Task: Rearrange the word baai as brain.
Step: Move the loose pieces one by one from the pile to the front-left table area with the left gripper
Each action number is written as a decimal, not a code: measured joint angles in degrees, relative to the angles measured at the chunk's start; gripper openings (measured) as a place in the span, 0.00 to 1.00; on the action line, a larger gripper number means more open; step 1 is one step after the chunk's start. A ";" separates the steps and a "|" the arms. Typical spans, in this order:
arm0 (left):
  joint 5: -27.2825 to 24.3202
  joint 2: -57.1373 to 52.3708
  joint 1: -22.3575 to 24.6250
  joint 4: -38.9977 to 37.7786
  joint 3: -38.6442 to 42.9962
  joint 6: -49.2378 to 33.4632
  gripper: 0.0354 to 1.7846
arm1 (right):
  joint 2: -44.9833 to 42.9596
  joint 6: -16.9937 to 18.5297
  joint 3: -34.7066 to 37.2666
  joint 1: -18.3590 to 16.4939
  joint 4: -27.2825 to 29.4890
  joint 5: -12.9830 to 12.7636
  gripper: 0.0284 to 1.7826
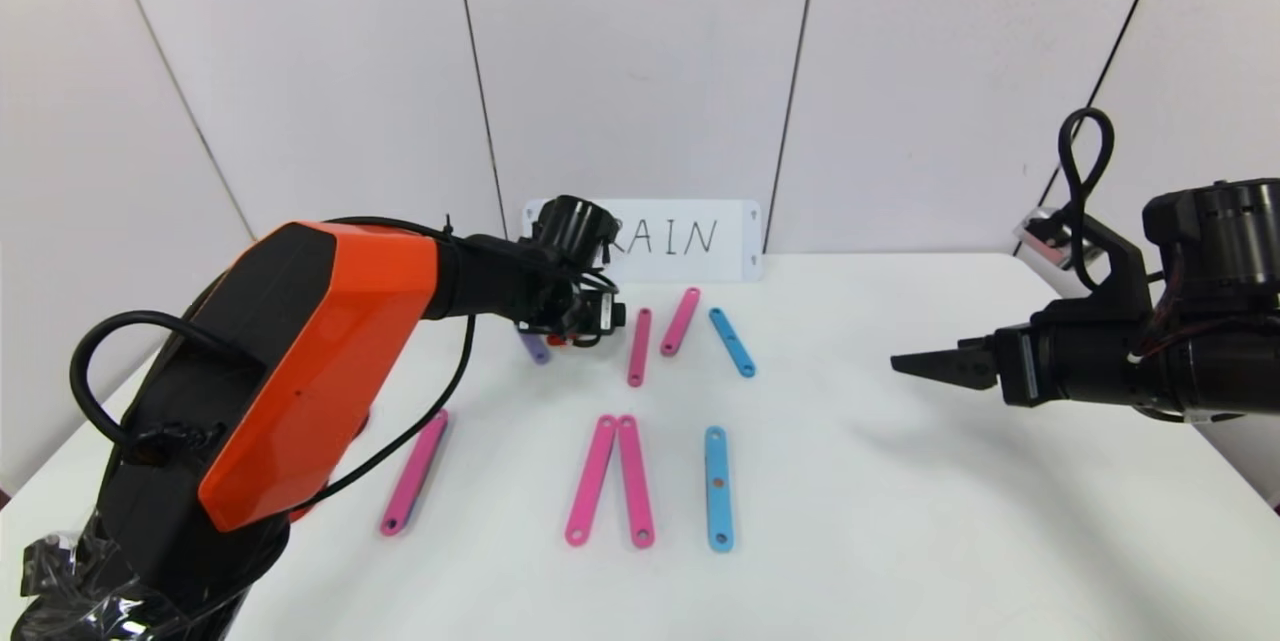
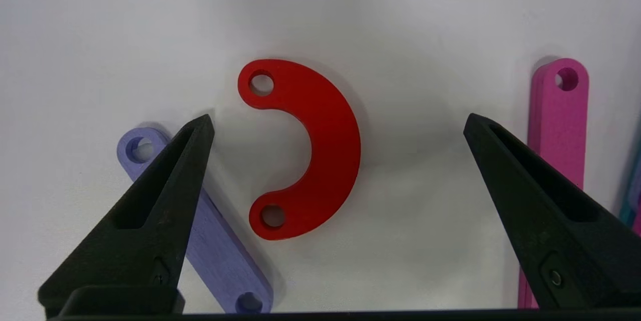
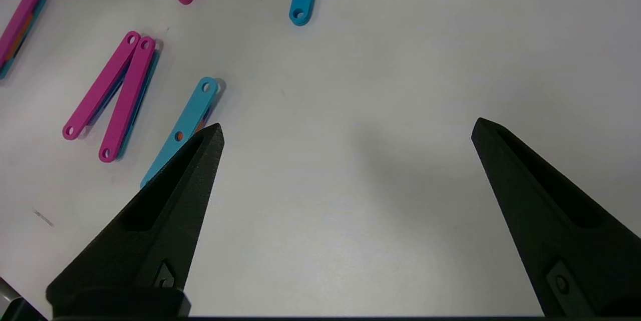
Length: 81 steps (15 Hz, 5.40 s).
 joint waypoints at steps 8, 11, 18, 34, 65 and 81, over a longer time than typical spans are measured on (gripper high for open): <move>0.91 0.32 -0.05 0.41 0.28 0.05 0.44 | -0.04 0.00 0.00 0.00 0.01 0.00 0.97; 0.94 0.39 -0.02 0.50 0.37 0.00 0.19 | -0.20 0.00 0.06 0.00 0.00 -0.02 0.97; 0.94 0.30 -0.02 0.69 0.50 -0.13 0.15 | -0.20 0.00 0.09 0.00 0.01 -0.10 0.97; 1.22 -6.41 -0.37 4.30 0.45 0.26 0.00 | -0.30 -0.02 0.33 0.16 -0.05 -0.10 0.97; 3.69 -11.30 6.53 31.82 -0.05 -30.93 0.95 | -0.01 -0.05 0.38 0.18 -0.07 -0.13 0.97; 3.28 -6.47 7.97 29.68 -0.33 -34.10 0.95 | 0.02 -0.07 0.46 0.18 -0.07 -0.20 0.97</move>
